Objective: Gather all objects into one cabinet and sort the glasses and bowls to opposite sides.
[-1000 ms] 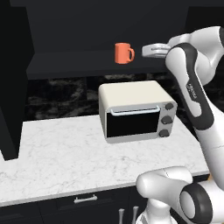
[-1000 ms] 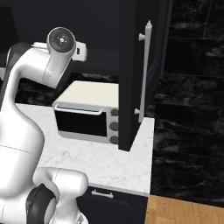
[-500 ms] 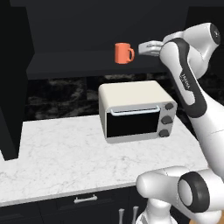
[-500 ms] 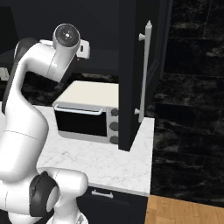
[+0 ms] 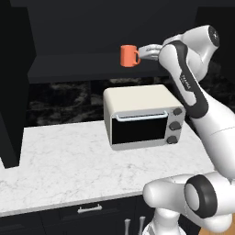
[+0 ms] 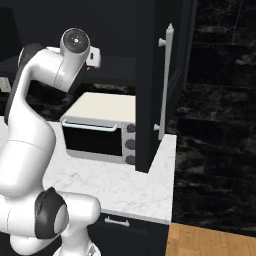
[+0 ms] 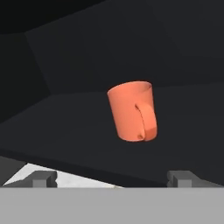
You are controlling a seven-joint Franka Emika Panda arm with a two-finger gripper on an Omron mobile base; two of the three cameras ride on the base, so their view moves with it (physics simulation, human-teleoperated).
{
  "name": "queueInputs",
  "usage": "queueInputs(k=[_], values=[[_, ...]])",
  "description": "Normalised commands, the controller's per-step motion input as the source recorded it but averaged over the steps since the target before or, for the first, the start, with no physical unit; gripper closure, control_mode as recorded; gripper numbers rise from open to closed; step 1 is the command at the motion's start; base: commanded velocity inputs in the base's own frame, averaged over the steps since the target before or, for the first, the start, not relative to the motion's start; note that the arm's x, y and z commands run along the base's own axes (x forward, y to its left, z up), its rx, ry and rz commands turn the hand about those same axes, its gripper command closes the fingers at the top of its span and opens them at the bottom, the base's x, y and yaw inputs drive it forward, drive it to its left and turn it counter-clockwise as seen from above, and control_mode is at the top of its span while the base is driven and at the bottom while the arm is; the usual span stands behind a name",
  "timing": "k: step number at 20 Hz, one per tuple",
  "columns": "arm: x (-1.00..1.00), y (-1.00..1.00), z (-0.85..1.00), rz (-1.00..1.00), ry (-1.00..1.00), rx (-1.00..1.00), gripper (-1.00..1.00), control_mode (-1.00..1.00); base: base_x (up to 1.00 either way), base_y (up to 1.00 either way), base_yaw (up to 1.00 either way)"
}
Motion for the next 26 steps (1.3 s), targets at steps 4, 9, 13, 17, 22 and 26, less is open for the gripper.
queueInputs(k=[4, 9, 13, 17, 22, 26], values=[[0.13, 0.03, -0.14, 0.0, 0.0, 0.0, -1.0, -1.0, 0.0, 0.0, 0.0], [0.16, -0.01, -0.07, 0.0, 0.0, 0.0, -1.0, -1.0, 0.0, 0.0, 0.0], [0.22, 0.0, -0.06, 0.0, 0.0, 0.0, -1.0, -1.0, 0.0, 0.0, 0.0], [0.22, 0.0, -0.05, 0.0, 0.0, 0.0, -1.0, -1.0, 0.0, 0.0, 0.0], [0.23, 0.0, -0.02, 0.0, 0.0, 0.01, -1.0, -1.0, 0.0, 0.0, 0.0], [0.19, 0.0, 0.0, 0.0, 0.0, 0.01, -1.0, -1.0, 0.0, 0.0, 0.0]])
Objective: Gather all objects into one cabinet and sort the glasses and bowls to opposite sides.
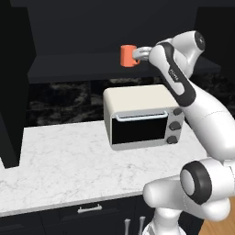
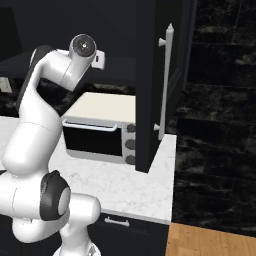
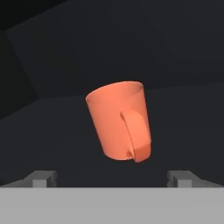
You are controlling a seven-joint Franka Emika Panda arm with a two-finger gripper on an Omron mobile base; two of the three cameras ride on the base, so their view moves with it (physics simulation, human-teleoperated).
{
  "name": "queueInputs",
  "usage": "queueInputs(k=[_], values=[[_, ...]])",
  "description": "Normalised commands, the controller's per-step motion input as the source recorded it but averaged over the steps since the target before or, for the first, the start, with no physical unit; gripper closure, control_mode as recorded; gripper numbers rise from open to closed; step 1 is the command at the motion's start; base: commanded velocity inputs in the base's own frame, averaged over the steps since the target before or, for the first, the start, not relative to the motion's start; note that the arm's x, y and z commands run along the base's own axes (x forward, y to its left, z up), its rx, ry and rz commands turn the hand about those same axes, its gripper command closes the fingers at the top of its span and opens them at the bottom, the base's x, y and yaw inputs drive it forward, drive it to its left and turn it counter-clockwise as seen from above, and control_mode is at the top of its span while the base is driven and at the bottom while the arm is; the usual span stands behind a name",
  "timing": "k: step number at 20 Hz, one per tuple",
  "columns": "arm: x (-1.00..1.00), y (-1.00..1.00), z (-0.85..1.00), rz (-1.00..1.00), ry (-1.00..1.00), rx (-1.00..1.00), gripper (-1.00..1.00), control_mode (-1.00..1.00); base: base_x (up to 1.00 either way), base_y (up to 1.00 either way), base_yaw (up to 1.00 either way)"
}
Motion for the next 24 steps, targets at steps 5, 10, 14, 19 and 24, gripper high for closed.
queueInputs(k=[5, 10, 14, 19, 24], values=[[0.13, 0.0, 0.0, 0.0, 0.0, 0.0, -1.0, -1.0, 0.0, 0.0, 0.0], [0.19, 0.0, 0.0, 0.0, 0.0, 0.0, -1.0, -1.0, 0.0, 0.0, 0.0], [0.26, 0.0, -0.04, 0.0, 0.0, 0.0, -1.0, -1.0, 0.0, 0.0, 0.0], [0.3, 0.0, -0.07, 0.0, 0.01, 0.0, -1.0, -1.0, 0.0, 0.0, 0.0], [0.34, 0.0, -0.11, 0.0, 0.02, 0.0, -1.0, -1.0, 0.0, 0.0, 0.0]])
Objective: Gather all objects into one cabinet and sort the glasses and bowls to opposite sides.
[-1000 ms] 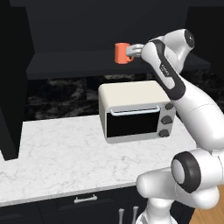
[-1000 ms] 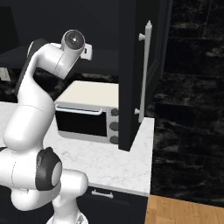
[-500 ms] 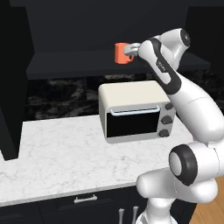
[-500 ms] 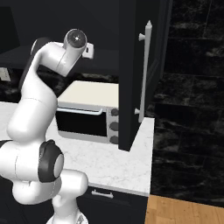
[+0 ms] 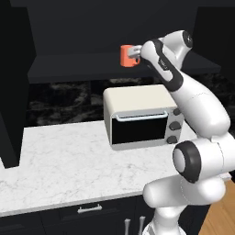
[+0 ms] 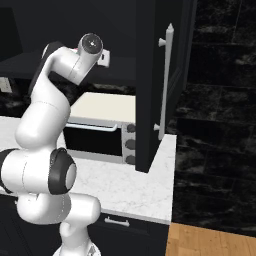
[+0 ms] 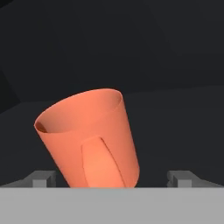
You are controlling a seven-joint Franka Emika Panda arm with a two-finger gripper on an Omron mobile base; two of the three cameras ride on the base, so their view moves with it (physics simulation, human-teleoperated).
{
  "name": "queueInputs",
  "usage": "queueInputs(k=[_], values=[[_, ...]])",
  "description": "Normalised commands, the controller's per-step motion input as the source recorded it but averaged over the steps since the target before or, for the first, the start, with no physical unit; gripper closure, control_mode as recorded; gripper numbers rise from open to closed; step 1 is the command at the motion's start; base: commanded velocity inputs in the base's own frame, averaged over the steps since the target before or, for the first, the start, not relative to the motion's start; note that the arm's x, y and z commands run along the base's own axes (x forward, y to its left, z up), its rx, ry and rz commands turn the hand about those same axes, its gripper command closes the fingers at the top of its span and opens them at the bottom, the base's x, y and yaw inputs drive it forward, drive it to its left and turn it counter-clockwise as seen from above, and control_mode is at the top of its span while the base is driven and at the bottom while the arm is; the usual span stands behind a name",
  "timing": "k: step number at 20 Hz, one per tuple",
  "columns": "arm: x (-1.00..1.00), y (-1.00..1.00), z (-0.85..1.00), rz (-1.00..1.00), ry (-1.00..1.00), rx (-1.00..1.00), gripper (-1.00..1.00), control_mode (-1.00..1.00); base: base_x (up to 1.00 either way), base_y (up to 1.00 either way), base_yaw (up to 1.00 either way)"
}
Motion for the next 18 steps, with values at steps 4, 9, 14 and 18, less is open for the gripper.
queueInputs(k=[4, 9, 14, 18], values=[[0.35, 0.0, -0.12, 0.0, 0.03, 0.0, -1.0, -1.0, 0.0, 0.0, 0.0], [0.38, 0.03, -0.15, 0.0, 0.04, 0.0, 1.0, -1.0, 0.0, 0.0, 0.0], [0.12, 0.13, -0.03, 0.0, 0.0, 0.0, 1.0, -1.0, 0.0, 0.0, 0.0], [-0.25, 0.1, 0.0, 0.0, -0.04, 0.0, 1.0, -1.0, 0.0, 0.0, 0.0]])
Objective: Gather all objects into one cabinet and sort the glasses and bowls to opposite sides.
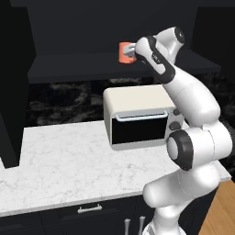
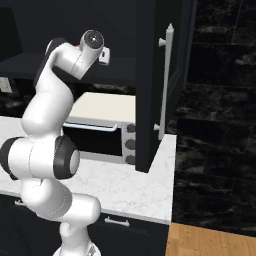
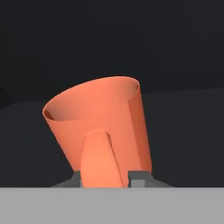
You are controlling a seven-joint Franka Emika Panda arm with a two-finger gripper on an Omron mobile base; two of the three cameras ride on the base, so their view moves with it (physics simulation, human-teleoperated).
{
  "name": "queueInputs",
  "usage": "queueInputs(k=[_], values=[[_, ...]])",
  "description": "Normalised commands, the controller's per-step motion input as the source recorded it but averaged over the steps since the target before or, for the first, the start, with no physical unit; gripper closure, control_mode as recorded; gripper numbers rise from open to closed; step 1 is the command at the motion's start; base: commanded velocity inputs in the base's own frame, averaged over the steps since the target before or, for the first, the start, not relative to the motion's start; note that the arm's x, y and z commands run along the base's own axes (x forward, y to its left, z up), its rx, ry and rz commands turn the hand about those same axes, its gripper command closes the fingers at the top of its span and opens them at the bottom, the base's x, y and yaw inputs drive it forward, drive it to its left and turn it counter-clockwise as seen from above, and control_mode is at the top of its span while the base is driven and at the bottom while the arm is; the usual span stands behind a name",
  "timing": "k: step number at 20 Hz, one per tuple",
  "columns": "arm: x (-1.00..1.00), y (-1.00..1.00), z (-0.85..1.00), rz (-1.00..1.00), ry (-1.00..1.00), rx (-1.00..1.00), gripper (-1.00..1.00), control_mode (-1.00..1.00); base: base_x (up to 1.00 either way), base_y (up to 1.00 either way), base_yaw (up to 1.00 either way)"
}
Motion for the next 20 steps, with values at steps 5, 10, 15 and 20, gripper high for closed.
queueInputs(k=[5, 10, 15, 20], values=[[-0.6, 0.09, 0.03, 0.0, -0.11, 0.0, 1.0, -1.0, 0.0, 0.0, 0.0], [-0.96, 0.13, 0.11, -0.02, -0.23, 0.0, 1.0, -1.0, 0.0, 0.0, 0.0], [-1.0, 0.07, 0.4, -0.01, -0.3, 0.0, 1.0, -1.0, 0.0, 0.0, 0.0], [-1.0, 0.0, 0.71, 0.0, -0.27, 0.0, 1.0, -1.0, 0.0, 0.0, 0.0]])
